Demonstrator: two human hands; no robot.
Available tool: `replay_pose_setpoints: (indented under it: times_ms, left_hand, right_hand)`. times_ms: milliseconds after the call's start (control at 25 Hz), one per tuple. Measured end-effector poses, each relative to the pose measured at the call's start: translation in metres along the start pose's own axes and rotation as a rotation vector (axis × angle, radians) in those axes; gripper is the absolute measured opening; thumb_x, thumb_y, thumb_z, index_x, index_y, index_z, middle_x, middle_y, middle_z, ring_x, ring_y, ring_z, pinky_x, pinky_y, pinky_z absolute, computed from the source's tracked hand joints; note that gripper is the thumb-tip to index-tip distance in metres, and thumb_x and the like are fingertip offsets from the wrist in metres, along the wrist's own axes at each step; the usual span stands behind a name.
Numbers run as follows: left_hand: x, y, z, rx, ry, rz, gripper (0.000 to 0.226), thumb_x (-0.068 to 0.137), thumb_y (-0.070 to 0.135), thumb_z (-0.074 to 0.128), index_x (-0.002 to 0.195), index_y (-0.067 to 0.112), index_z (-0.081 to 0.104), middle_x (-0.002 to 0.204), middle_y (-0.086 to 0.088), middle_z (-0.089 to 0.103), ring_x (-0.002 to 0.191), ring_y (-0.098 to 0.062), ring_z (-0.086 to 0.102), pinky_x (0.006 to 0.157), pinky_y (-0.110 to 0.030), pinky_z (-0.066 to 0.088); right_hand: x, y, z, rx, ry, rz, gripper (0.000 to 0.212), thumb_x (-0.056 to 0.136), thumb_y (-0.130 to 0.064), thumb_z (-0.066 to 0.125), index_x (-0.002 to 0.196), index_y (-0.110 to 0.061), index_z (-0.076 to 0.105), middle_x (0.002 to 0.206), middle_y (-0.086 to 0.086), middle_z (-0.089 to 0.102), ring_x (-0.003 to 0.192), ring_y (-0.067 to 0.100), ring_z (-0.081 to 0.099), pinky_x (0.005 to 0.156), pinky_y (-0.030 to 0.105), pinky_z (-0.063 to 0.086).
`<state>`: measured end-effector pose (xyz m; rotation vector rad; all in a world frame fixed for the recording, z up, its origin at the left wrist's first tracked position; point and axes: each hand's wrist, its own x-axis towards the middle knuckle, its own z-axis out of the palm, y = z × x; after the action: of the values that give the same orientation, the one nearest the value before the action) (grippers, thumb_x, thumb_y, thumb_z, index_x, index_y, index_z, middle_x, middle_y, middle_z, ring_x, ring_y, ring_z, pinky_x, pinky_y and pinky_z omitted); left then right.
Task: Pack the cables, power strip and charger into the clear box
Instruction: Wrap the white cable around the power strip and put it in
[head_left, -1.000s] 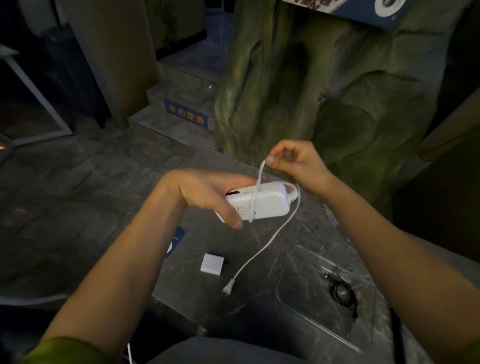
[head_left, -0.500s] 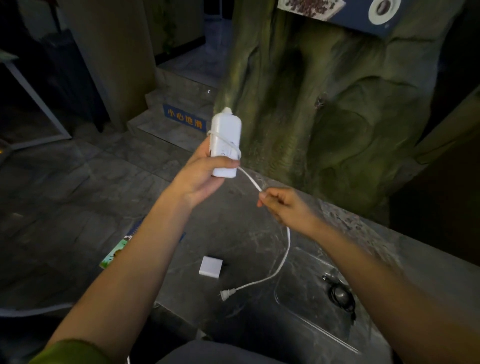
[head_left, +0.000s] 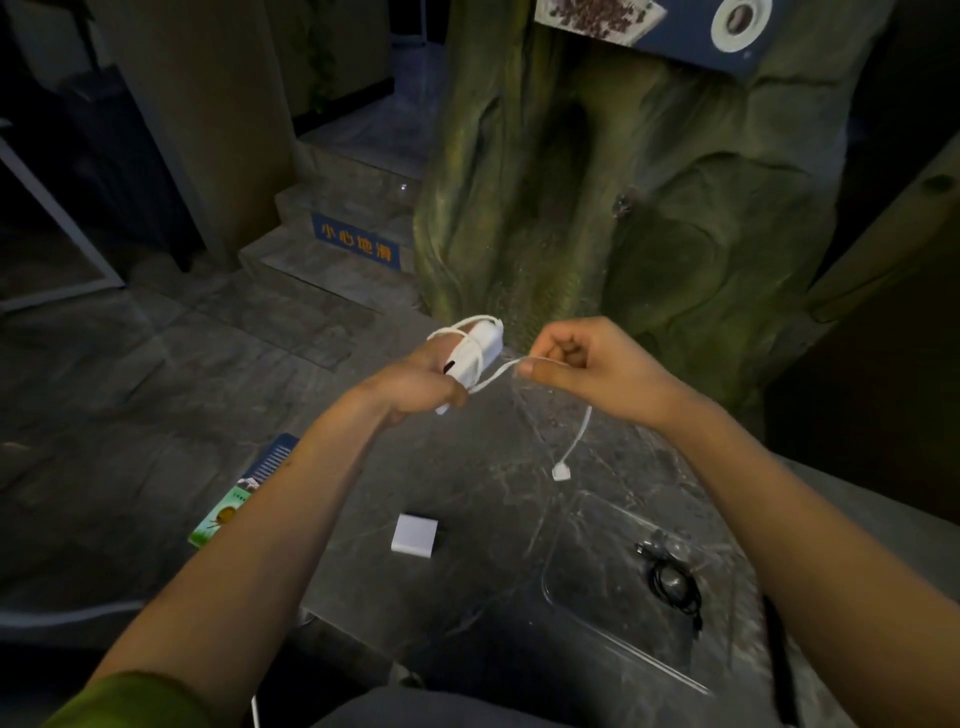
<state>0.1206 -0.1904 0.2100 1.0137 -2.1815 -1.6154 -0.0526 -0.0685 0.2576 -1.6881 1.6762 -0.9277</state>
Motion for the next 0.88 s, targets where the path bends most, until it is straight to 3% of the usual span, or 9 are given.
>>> replay_pose_setpoints:
  times_ms: [160,240,400,480,560,640,720,800,880]
  left_hand:
    - [-0.01,0.015,-0.007,0.179,-0.349,0.045,0.062,0.074,-0.012,0.059,0.121,0.026,0.045,0.095,0.017,0.052,0.081,-0.001,0.053,0.061,-0.017,0.045]
    - [-0.016,0.023,-0.01,0.25,-0.502,0.054,0.046,0.073,-0.007,0.064,0.108,0.018,0.048,0.088,0.01,0.05,0.077,-0.003,0.05,0.061,-0.013,0.044]
    - [-0.026,0.032,-0.011,0.245,-0.755,0.133,0.045,0.068,0.003,0.068,0.111,0.01,0.054,0.095,-0.001,0.055,0.085,-0.006,0.054,0.071,-0.021,0.047]
    - [-0.026,0.035,-0.013,0.151,-0.815,0.192,0.047,0.07,0.0,0.068,0.108,0.024,0.055,0.096,0.005,0.057,0.086,-0.001,0.055,0.074,-0.021,0.049]
    - [-0.027,0.036,-0.016,0.065,-0.868,0.241,0.052,0.072,-0.002,0.07,0.109,0.031,0.057,0.097,0.009,0.059,0.09,-0.003,0.055,0.078,-0.026,0.049]
    - [-0.029,0.03,-0.016,-0.046,-0.909,0.289,0.052,0.071,-0.001,0.07,0.11,0.033,0.062,0.095,0.012,0.062,0.089,-0.008,0.056,0.077,-0.028,0.049]
    - [-0.029,0.024,-0.014,-0.261,-0.824,0.334,0.06,0.067,0.001,0.072,0.12,0.028,0.061,0.104,0.002,0.063,0.099,-0.016,0.055,0.086,-0.036,0.048]
    - [-0.026,0.021,-0.011,-0.539,-0.708,0.361,0.078,0.063,0.003,0.079,0.134,0.019,0.052,0.131,-0.015,0.052,0.123,-0.035,0.04,0.107,-0.056,0.03]
    - [-0.021,0.022,-0.009,-0.722,-0.676,0.412,0.09,0.064,0.001,0.08,0.143,0.016,0.04,0.151,-0.017,0.032,0.138,-0.041,0.02,0.115,-0.056,0.012]
  right_hand:
    - [0.009,-0.012,-0.017,-0.144,0.029,-0.068,0.023,0.081,-0.031,0.073,0.081,-0.008,0.07,0.07,0.005,0.068,0.065,0.025,0.062,0.064,0.043,0.05]
    - [0.013,-0.016,-0.023,-0.086,0.032,-0.091,0.03,0.073,-0.033,0.076,0.079,-0.004,0.069,0.073,0.011,0.07,0.069,0.032,0.064,0.066,0.045,0.052]
    - [0.022,-0.014,-0.024,0.105,-0.015,-0.1,0.03,0.067,-0.027,0.078,0.079,-0.002,0.065,0.071,0.01,0.066,0.065,0.018,0.06,0.063,0.027,0.049]
    - [0.025,-0.006,-0.018,0.169,-0.01,-0.097,0.028,0.07,-0.026,0.075,0.08,-0.003,0.065,0.073,0.016,0.066,0.068,0.022,0.06,0.065,0.029,0.049]
    - [0.024,0.002,-0.011,0.244,0.004,-0.072,0.019,0.076,-0.022,0.071,0.079,-0.005,0.064,0.07,0.012,0.065,0.064,0.015,0.06,0.063,0.024,0.049]
    - [0.023,0.01,-0.002,0.331,0.027,-0.03,0.013,0.085,-0.012,0.066,0.075,-0.005,0.062,0.061,0.003,0.063,0.052,0.005,0.057,0.051,0.016,0.045]
    - [0.024,0.022,0.007,0.405,0.059,-0.005,0.016,0.085,-0.002,0.065,0.07,-0.006,0.061,0.055,-0.005,0.061,0.047,0.005,0.052,0.046,0.017,0.041]
    - [0.024,0.035,0.017,0.397,0.111,0.018,0.022,0.084,0.004,0.06,0.067,-0.008,0.063,0.052,-0.005,0.058,0.044,0.002,0.048,0.044,0.015,0.038]
    - [0.021,0.041,0.028,0.308,0.151,0.104,0.025,0.094,-0.005,0.055,0.073,0.004,0.063,0.052,-0.002,0.056,0.04,0.002,0.044,0.043,0.015,0.036]
